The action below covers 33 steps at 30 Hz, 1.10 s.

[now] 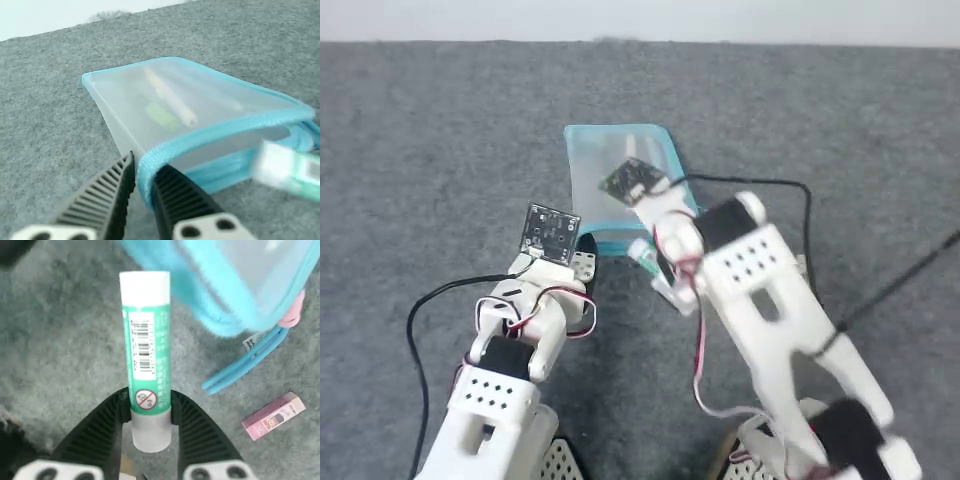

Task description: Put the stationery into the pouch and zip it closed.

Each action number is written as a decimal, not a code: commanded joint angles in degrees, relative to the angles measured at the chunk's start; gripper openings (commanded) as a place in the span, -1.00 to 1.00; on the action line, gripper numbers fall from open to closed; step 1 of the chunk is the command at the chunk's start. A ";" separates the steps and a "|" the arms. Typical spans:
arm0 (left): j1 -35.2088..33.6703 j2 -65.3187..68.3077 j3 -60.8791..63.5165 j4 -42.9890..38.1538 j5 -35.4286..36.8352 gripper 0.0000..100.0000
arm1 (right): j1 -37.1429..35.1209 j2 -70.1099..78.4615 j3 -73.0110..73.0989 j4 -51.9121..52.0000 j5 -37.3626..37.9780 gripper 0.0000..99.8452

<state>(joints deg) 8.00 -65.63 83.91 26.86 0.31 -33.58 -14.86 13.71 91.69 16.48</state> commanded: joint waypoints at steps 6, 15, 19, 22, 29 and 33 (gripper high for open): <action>1.85 -1.76 -1.45 -2.11 -2.55 -0.98 | 2.59 14.90 -16.09 1.19 -2.11 -0.99; 9.58 -1.76 -2.51 1.58 -6.59 -0.98 | 10.24 23.34 -23.21 1.19 -6.07 -0.99; 10.11 -1.76 -3.21 2.73 -7.12 -0.98 | 15.25 23.96 -23.65 1.19 -7.91 -0.99; 9.76 -1.76 -3.30 2.11 -7.12 -0.98 | 18.15 23.78 -23.65 1.19 -8.00 -0.99; 10.64 -1.76 -3.30 2.02 -7.21 -0.98 | 14.11 23.69 -23.65 1.63 -7.74 -0.99; 10.11 -1.76 -3.21 2.20 -7.21 -0.98 | 8.04 23.78 -23.65 1.27 -7.82 -0.99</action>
<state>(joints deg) 17.58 -65.63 83.74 28.88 -5.93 -22.07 10.02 -6.07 93.27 8.66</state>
